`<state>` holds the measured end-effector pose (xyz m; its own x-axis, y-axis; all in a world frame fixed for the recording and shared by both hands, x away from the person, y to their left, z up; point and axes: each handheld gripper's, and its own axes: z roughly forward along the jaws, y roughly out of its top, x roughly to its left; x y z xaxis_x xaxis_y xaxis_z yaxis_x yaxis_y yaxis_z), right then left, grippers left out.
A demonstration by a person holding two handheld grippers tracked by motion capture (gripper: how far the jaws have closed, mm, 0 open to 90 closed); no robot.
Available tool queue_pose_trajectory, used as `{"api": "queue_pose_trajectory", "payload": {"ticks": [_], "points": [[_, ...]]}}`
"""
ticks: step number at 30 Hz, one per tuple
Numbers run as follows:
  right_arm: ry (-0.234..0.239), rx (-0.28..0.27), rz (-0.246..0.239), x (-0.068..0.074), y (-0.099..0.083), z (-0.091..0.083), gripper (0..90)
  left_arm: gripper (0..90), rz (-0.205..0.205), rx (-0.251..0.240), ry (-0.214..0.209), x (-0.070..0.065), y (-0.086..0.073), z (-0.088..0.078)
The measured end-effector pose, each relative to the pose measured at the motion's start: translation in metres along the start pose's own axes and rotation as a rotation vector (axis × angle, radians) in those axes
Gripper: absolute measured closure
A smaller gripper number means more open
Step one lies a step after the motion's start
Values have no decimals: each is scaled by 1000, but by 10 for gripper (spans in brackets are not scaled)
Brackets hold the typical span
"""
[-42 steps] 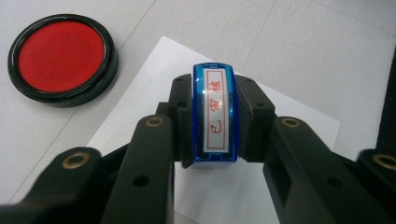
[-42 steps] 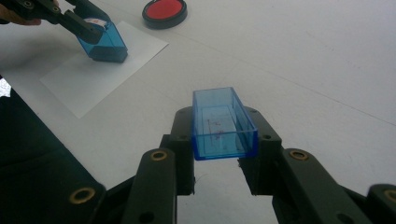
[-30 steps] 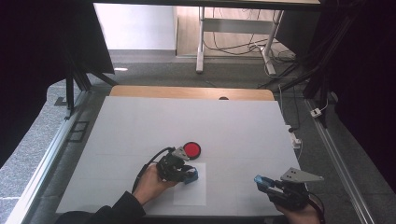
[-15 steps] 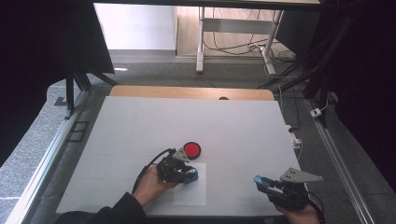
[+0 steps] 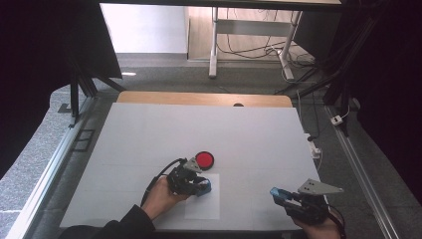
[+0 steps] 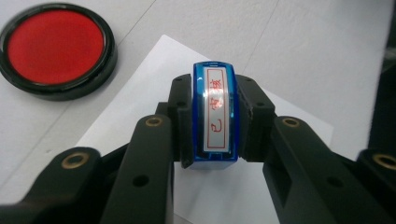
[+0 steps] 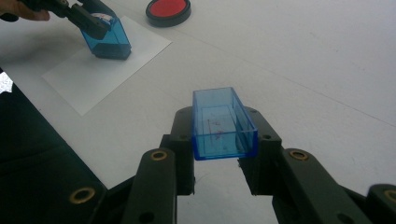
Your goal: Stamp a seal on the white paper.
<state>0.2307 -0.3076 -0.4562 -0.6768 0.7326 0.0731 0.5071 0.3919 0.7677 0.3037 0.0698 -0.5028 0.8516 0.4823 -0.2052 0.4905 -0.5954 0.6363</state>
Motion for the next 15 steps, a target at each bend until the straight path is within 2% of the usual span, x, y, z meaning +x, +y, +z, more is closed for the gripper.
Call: {"api": "queue_pose_trajectory", "payload": {"ticks": [2,6,15], "points": [[0,-2,0,0,0,0,686,707,-2,2,-4,1,0,0],[2,1,1,0,0,0,686,706,28,11,23,-4,1,0],[4,0,-2,0,0,0,686,704,40,10,17,-3,2,0]]}}
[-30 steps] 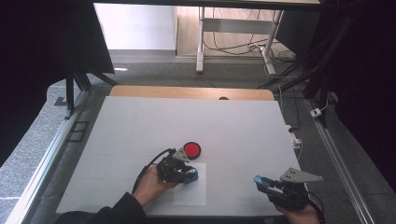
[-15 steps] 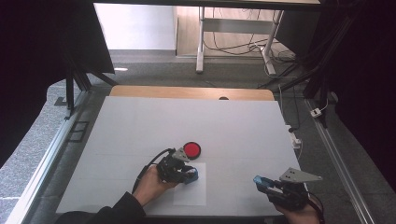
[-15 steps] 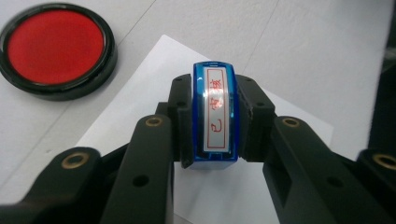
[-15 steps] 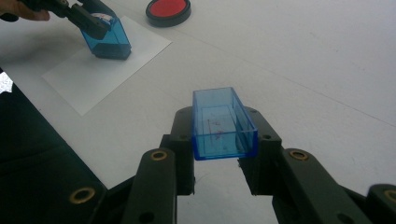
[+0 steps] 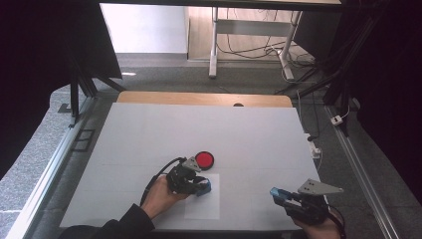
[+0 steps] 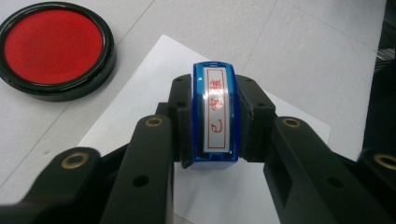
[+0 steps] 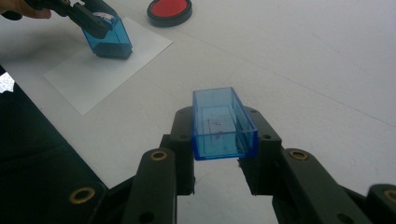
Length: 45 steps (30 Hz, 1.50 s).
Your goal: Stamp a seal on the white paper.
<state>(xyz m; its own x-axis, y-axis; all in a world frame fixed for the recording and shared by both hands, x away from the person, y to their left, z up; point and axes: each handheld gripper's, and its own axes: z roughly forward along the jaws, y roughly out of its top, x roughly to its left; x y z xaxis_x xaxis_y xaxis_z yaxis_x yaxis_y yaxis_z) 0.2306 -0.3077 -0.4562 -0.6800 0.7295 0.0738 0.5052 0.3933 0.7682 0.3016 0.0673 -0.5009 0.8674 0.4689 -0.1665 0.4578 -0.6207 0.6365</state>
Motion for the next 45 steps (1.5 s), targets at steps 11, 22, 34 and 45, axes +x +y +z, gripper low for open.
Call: {"api": "queue_pose_trajectory", "payload": {"ticks": [11,22,34,45], "points": [[1,-2,0,0,0,0,686,702,41,5,11,-2,1,-1],[0,-2,0,0,0,-1,686,702,39,-18,1,-4,5,-7],[8,-3,-4,0,0,-1,685,702,43,-45,-15,-4,7,-17],[21,-7,-14,1,0,-1,685,702,37,-75,-7,0,9,-29]]}}
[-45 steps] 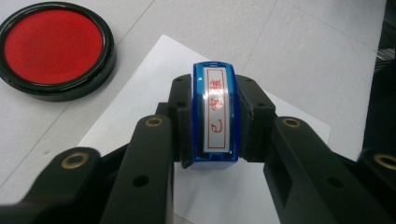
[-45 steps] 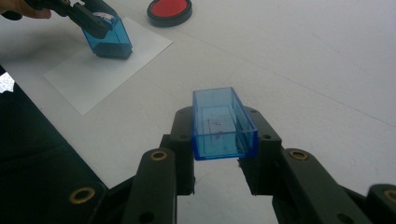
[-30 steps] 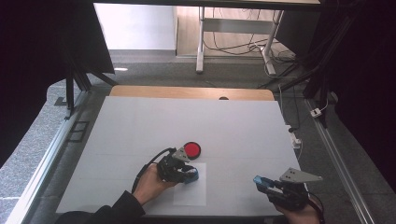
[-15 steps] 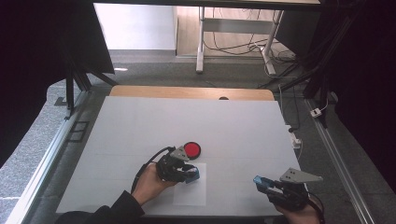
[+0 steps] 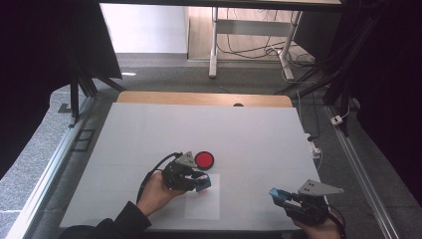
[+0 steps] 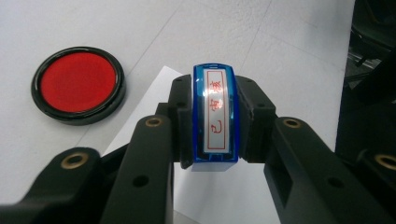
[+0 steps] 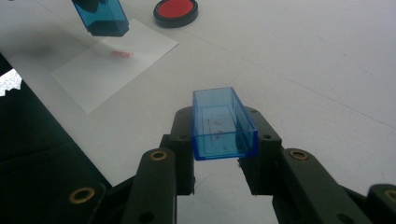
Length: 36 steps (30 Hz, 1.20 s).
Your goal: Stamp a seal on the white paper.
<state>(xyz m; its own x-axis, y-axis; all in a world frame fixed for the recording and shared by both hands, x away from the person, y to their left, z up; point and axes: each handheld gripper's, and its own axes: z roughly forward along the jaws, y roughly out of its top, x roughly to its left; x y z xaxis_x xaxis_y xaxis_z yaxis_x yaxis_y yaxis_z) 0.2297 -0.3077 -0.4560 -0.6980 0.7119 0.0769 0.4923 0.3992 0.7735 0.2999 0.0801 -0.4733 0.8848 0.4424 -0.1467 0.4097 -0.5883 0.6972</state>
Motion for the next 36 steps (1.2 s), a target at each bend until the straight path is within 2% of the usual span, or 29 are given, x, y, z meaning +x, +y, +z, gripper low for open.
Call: {"api": "queue_pose_trajectory", "payload": {"ticks": [16,22,36], "points": [[-4,5,8,0,0,0,685,702,-24,-49,37,12,3,-20],[-5,8,2,0,0,0,685,702,-21,-67,51,14,6,-27],[-6,5,11,0,0,1,685,701,-36,-101,60,22,10,-35]]}}
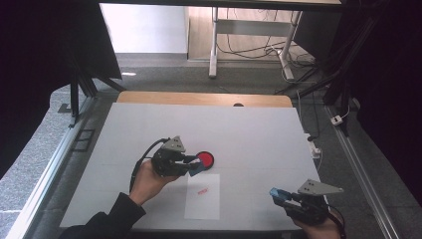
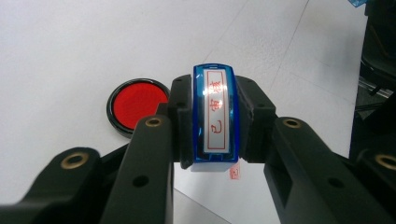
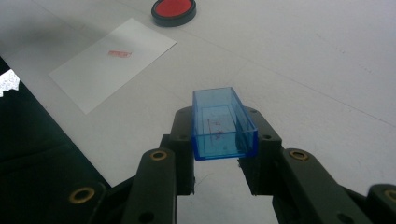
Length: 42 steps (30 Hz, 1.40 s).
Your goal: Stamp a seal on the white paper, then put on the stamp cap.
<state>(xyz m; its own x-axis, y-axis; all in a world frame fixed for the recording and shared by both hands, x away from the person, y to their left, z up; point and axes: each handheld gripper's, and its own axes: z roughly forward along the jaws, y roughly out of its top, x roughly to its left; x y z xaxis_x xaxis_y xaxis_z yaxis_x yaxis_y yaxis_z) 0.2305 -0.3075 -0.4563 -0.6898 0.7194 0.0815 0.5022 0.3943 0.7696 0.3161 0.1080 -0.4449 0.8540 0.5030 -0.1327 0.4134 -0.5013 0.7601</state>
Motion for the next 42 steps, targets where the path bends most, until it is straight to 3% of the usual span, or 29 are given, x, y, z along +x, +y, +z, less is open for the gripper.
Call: {"api": "queue_pose_trajectory", "payload": {"ticks": [9,20,26,34,42], "points": [[6,1,3,0,0,0,685,701,-11,-30,-4,5,4,-4],[9,3,5,-1,0,0,685,701,13,-99,-44,0,13,-19],[17,-40,9,0,4,-2,685,701,32,-108,-68,-4,16,-23],[98,-51,6,4,15,4,685,702,30,-115,-99,-4,12,-23],[196,-31,-85,18,30,22,685,701,28,-122,-127,-4,4,-24]]}}
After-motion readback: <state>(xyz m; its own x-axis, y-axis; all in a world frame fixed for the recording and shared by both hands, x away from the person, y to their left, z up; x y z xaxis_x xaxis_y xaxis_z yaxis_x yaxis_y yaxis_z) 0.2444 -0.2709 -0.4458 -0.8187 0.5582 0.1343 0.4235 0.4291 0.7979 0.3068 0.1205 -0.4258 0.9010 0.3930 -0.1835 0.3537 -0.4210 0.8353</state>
